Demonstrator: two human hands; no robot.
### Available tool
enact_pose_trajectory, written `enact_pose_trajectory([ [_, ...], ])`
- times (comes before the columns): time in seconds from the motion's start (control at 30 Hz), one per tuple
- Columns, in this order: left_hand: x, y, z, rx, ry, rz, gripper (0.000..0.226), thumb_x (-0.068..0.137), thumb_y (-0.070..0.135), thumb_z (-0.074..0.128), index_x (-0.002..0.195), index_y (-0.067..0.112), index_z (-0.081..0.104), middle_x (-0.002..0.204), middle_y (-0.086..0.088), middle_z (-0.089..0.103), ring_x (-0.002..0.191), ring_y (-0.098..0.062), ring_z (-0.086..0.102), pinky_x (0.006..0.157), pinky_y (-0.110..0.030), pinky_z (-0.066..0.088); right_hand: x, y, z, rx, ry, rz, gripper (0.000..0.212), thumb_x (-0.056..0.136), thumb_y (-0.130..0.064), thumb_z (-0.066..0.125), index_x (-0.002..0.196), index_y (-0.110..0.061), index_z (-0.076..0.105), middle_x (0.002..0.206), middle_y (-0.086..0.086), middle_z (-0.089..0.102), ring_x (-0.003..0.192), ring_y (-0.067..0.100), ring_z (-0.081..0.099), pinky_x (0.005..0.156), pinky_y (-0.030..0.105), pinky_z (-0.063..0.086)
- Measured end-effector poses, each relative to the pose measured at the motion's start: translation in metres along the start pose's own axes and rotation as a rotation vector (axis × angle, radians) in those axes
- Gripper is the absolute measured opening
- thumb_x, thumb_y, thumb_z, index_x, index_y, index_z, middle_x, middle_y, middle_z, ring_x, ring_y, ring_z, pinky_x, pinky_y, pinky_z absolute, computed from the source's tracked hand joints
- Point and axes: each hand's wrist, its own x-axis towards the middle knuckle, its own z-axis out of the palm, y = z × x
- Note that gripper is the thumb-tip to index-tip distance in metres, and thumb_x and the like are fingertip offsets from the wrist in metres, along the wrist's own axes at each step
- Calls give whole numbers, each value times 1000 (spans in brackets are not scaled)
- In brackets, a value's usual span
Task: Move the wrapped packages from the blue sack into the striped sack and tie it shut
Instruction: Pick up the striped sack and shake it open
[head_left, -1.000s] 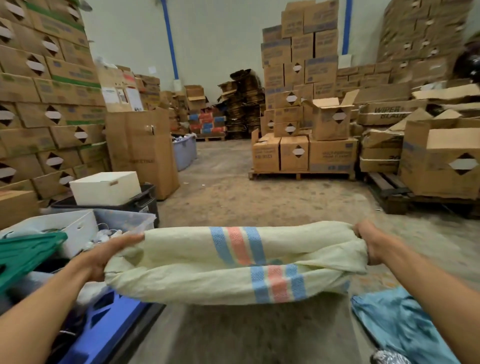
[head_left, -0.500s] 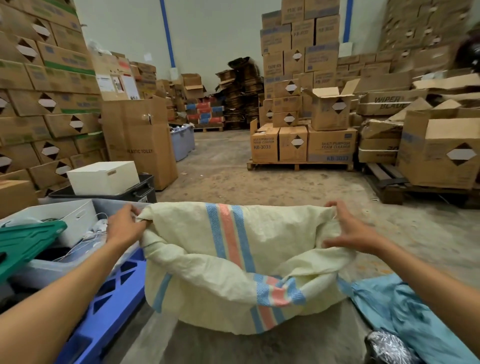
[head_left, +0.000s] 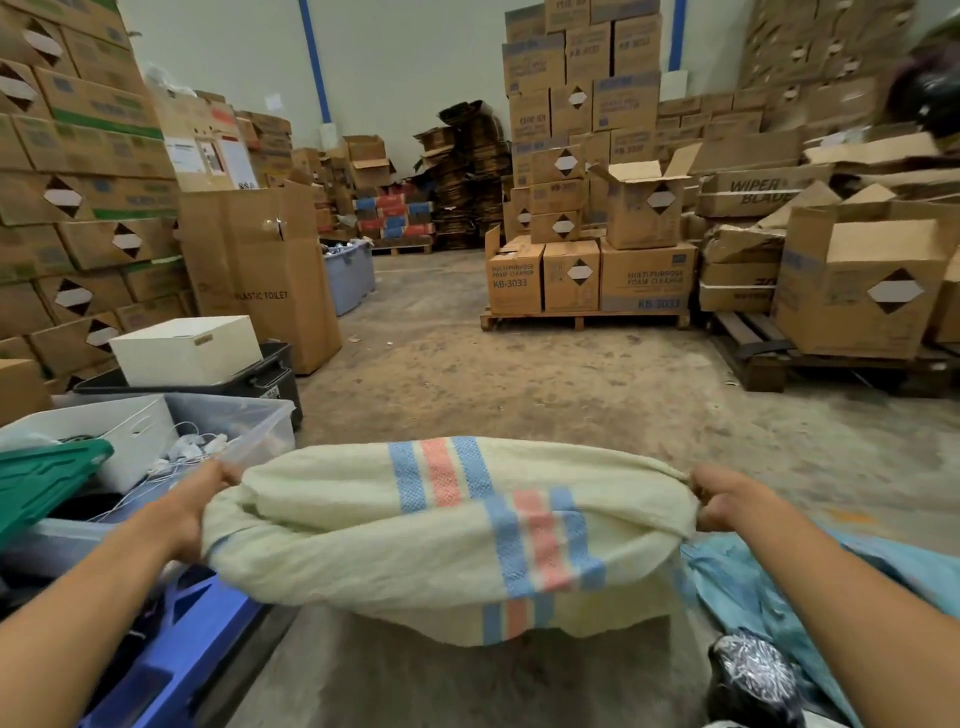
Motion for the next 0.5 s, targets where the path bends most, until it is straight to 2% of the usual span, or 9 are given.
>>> enact_pose_trajectory([
  [0.03, -2, 1, -6, -36, -36, 8, 29, 68, 8, 40, 67, -5, 66, 71, -23, 67, 63, -39, 65, 77, -44, 48, -3, -6, -1, 25, -14, 13, 29, 70, 16, 23, 79, 5, 49, 81, 20, 53, 62, 38, 61, 54, 44, 57],
  [0.07, -5, 2, -9, -91, -58, 32, 31, 68, 10, 40, 67, -5, 68, 71, -23, 68, 63, -38, 66, 77, -45, 47, -4, -11, -2, 43, -49, 22, 31, 74, 13, 24, 85, 8, 52, 88, 22, 57, 74, 39, 59, 78, 47, 55],
  [0.13, -10, 9, -12, -250, -55, 111, 27, 67, 13, 42, 64, 3, 67, 66, -18, 67, 65, -36, 64, 75, -44, 44, 4, -19, 0, 59, -120, 16, 35, 87, 1, 25, 100, 7, 57, 105, 24, 61, 88, 40, 58, 96, 52, 45],
  [0.2, -16, 17, -10, -404, -79, 194, 18, 70, 18, 48, 70, 11, 65, 67, -12, 67, 75, -29, 60, 81, -44, 45, 6, -20, 2, -2, -131, -20, 34, 86, -7, 30, 101, 1, 60, 99, 21, 65, 87, 39, 60, 85, 52, 50],
  [0.27, -18, 22, -6, -440, -168, 237, 28, 89, 32, 54, 89, 10, 71, 86, -12, 74, 91, -30, 63, 95, -47, 42, -4, -21, 3, -95, -136, -88, 29, 78, -6, 35, 68, 1, 61, 67, 17, 63, 67, 33, 61, 64, 43, 53],
  [0.33, -17, 26, -2, -342, -178, 247, 31, 96, 36, 57, 97, 8, 71, 93, -14, 75, 97, -30, 63, 95, -50, 42, -9, -26, 2, -140, -226, -162, 40, 80, -8, 36, 43, -6, 52, 50, 11, 52, 48, 26, 54, 52, 35, 48],
  [0.37, -18, 28, -1, -239, -161, 259, 22, 95, 26, 60, 102, 7, 68, 98, -15, 74, 98, -30, 63, 93, -49, 44, -10, -28, 2, -175, -266, -231, 37, 82, -12, 40, 48, -6, 54, 53, 11, 53, 48, 24, 54, 52, 34, 47],
  [0.43, -12, 33, -1, 50, -85, 303, 28, 87, 11, 68, 115, 7, 63, 110, -15, 70, 99, -27, 63, 86, -43, 49, -14, -32, 4, -267, -390, -378, 22, 77, -26, 60, 83, -5, 61, 75, 13, 65, 63, 25, 64, 60, 35, 50],
  [0.5, 1, 34, -1, 303, 52, 393, 34, 86, 14, 72, 119, 9, 63, 114, -12, 68, 100, -26, 62, 84, -40, 50, -11, -35, 3, -491, -460, -510, 63, 62, -25, 84, 116, -17, 52, 105, 9, 64, 91, 26, 68, 67, 35, 55],
])
